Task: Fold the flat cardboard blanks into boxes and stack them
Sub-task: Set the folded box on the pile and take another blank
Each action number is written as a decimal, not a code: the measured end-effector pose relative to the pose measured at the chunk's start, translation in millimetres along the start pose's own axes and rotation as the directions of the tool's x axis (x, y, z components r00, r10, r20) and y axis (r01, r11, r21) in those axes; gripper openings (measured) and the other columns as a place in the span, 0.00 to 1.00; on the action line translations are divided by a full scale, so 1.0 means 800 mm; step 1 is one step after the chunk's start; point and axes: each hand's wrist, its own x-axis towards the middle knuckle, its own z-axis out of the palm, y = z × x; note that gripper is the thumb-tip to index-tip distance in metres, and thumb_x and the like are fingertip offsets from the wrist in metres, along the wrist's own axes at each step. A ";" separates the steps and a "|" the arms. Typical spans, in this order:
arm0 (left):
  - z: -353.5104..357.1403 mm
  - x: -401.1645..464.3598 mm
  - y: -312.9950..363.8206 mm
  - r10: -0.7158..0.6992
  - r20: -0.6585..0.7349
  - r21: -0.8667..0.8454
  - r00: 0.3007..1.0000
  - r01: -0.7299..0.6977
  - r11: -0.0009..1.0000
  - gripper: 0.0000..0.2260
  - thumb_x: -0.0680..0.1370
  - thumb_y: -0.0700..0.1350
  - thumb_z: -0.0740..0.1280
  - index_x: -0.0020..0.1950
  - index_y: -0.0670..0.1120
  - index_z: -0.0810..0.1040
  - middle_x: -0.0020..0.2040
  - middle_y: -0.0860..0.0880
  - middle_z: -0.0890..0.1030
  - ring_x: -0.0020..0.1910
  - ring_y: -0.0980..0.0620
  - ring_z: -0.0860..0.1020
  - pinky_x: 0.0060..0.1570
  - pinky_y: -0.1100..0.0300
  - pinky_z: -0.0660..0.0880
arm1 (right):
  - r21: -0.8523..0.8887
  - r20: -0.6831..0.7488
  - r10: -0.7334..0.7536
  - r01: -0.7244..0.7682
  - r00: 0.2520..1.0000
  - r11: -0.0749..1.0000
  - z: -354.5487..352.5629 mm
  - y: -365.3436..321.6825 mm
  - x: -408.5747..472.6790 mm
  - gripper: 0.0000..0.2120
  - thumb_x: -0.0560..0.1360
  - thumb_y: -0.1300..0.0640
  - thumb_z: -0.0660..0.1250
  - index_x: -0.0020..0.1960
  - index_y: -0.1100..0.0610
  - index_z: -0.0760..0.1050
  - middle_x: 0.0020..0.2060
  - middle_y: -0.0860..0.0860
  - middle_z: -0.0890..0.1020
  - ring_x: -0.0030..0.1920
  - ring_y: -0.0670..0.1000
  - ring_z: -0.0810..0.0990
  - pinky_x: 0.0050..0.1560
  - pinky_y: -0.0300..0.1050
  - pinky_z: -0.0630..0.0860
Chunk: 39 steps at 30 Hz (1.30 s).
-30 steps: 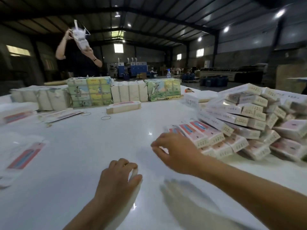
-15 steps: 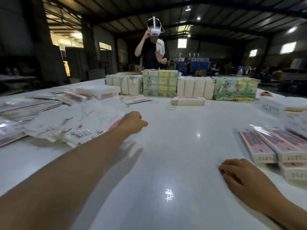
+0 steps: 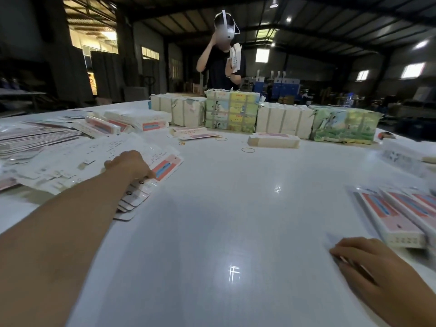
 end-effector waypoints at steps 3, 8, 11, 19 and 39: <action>0.003 0.003 -0.005 0.041 -0.088 -0.015 0.995 -0.043 0.999 0.26 0.67 0.57 0.75 0.56 0.44 0.69 0.48 0.45 0.76 0.51 0.44 0.75 0.53 0.53 0.68 | 0.000 -0.018 -0.001 0.001 1.000 1.000 0.001 -0.001 0.001 0.10 0.68 0.53 0.65 0.42 0.55 0.84 0.43 0.41 0.78 0.43 0.41 0.72 0.49 0.25 0.63; 0.002 -0.016 0.009 0.123 -0.330 -0.089 0.936 -0.161 0.983 0.13 0.76 0.51 0.67 0.55 0.46 0.70 0.47 0.44 0.78 0.45 0.46 0.76 0.47 0.52 0.70 | -0.045 -0.035 -0.011 0.009 0.999 0.999 0.001 -0.001 -0.001 0.04 0.70 0.57 0.71 0.42 0.55 0.84 0.43 0.41 0.78 0.43 0.42 0.72 0.48 0.26 0.64; -0.016 -0.043 0.031 0.173 -0.243 -0.553 0.954 -0.283 0.784 0.04 0.78 0.44 0.66 0.50 0.47 0.72 0.46 0.47 0.78 0.40 0.50 0.78 0.36 0.57 0.75 | -0.028 0.031 0.026 -0.025 0.999 0.999 0.001 -0.001 -0.003 0.11 0.64 0.66 0.78 0.44 0.54 0.84 0.42 0.41 0.79 0.42 0.44 0.76 0.43 0.35 0.71; -0.003 -0.220 0.112 0.599 0.131 -0.833 0.790 -0.240 0.499 0.03 0.76 0.40 0.67 0.46 0.48 0.79 0.43 0.50 0.83 0.36 0.50 0.83 0.32 0.59 0.78 | 0.847 0.293 0.591 -0.491 0.752 0.205 -0.024 -0.006 0.015 0.16 0.75 0.53 0.67 0.62 0.47 0.71 0.43 0.54 0.83 0.32 0.49 0.80 0.28 0.41 0.76; 0.080 -0.355 0.195 0.831 -0.069 -0.078 0.552 -0.834 0.547 0.37 0.66 0.71 0.65 0.70 0.55 0.61 0.62 0.55 0.71 0.49 0.54 0.72 0.56 0.58 0.67 | 0.803 0.146 0.598 -0.448 0.788 0.394 -0.030 0.003 0.001 0.30 0.79 0.58 0.63 0.75 0.40 0.54 0.35 0.55 0.82 0.29 0.46 0.79 0.26 0.40 0.76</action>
